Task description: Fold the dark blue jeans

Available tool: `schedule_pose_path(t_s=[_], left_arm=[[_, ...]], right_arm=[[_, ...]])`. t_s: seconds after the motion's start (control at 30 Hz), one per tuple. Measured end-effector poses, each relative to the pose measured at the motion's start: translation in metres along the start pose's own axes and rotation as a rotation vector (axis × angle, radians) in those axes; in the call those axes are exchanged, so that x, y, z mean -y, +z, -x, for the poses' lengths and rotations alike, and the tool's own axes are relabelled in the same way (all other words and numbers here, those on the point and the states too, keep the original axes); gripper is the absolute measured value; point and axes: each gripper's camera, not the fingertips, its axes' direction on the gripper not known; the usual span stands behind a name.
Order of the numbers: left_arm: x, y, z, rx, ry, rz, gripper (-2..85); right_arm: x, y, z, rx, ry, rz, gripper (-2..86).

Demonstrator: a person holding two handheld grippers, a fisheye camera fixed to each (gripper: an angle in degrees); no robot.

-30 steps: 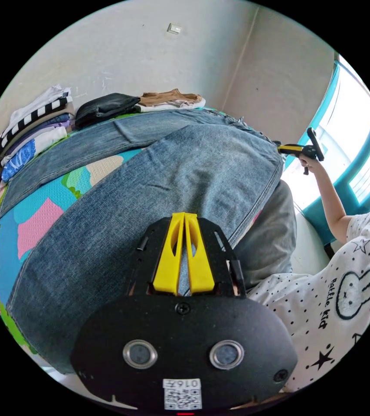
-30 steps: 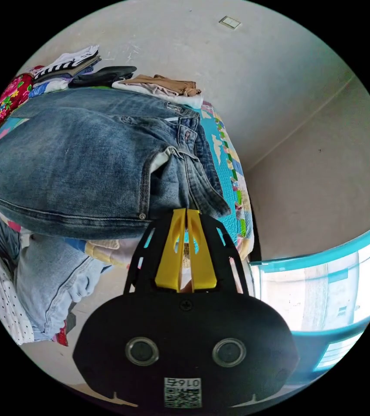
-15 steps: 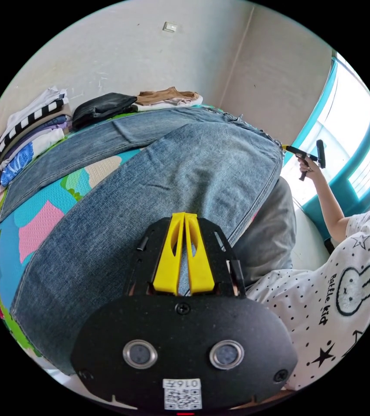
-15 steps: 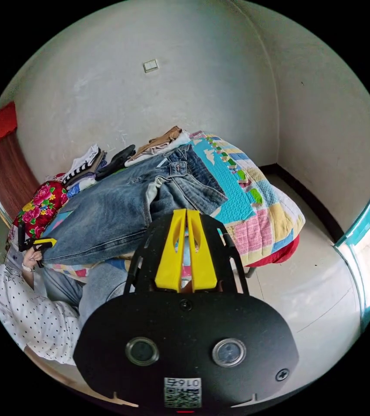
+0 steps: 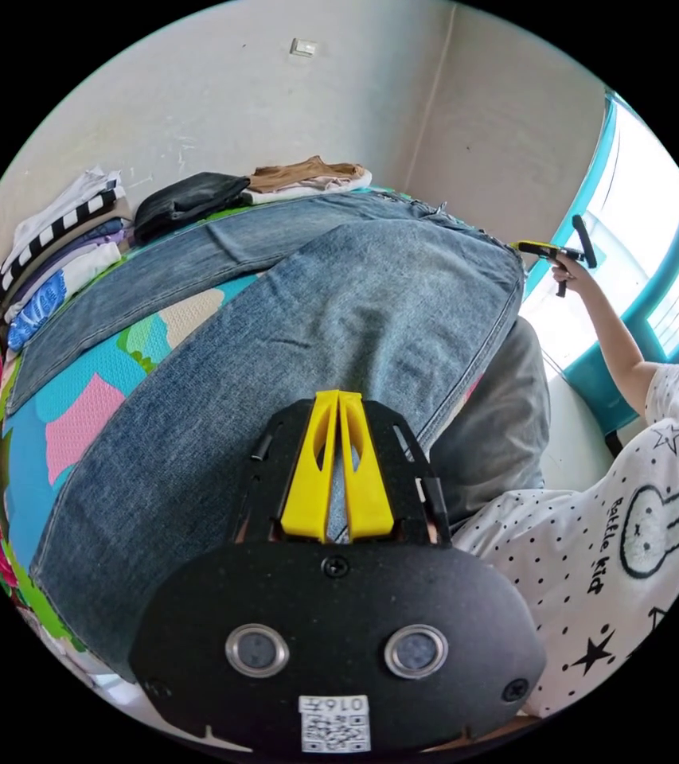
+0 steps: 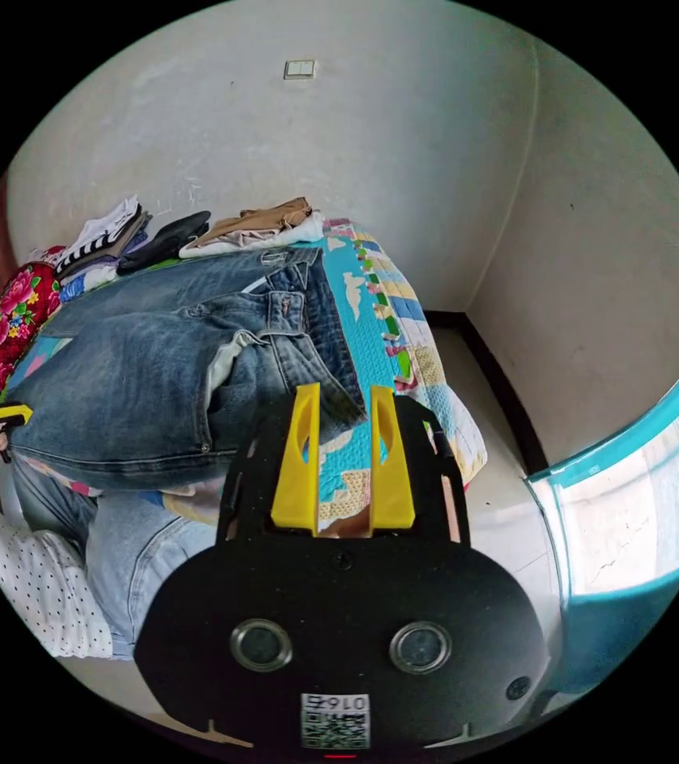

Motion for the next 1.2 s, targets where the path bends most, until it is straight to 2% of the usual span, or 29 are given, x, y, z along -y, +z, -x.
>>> schedule_pose_path(t_s=[0.13,0.27,0.4,0.43,0.5,0.53,0.67,0.73,0.8,0.9,1.07,1.2], left_arm=[[-0.001,0.003,0.004,0.001,-0.017,0.003,-1.0],[-0.001,0.009,0.011,-0.011,-0.036,0.004,-1.0],[-0.002,0.013,0.015,-0.017,-0.038,-0.005,-1.0],[-0.003,0.013,0.017,-0.028,-0.042,-0.014,-1.0],[-0.005,0.015,0.021,-0.058,-0.050,-0.027,-1.0],[-0.005,0.016,0.024,-0.078,-0.058,-0.034,-1.0],[-0.009,0.018,0.030,-0.116,-0.088,-0.064,-1.0],[-0.011,0.022,0.032,-0.131,-0.096,-0.071,-1.0],[-0.013,0.027,0.032,-0.130,-0.107,-0.072,-1.0],[-0.016,0.031,0.030,-0.125,-0.115,-0.077,-0.9],[-0.025,0.032,0.030,-0.070,-0.123,-0.092,-0.4],[-0.019,0.023,0.055,0.086,-0.142,-0.127,5.3]], right_arm=[[0.021,0.027,-0.003,0.008,-0.067,0.136,4.8],[0.023,0.008,-0.001,-0.013,-0.131,0.001,1.3],[0.012,-0.011,-0.029,0.091,-0.017,-0.137,0.7],[0.011,-0.006,-0.034,0.099,0.003,-0.120,0.7],[0.012,0.032,-0.042,0.108,0.034,0.073,1.0],[0.014,0.035,-0.043,0.111,0.053,0.067,1.1],[0.046,0.002,-0.035,0.050,0.115,-0.161,3.1],[0.068,-0.003,-0.024,0.089,0.055,-0.213,4.6],[0.107,0.019,-0.006,0.150,-0.047,-0.121,8.6],[0.151,0.070,0.009,0.163,-0.082,0.052,15.3],[0.188,0.141,0.011,0.257,-0.030,0.239,11.6],[0.197,0.134,0.025,0.242,-0.129,0.174,7.3]])
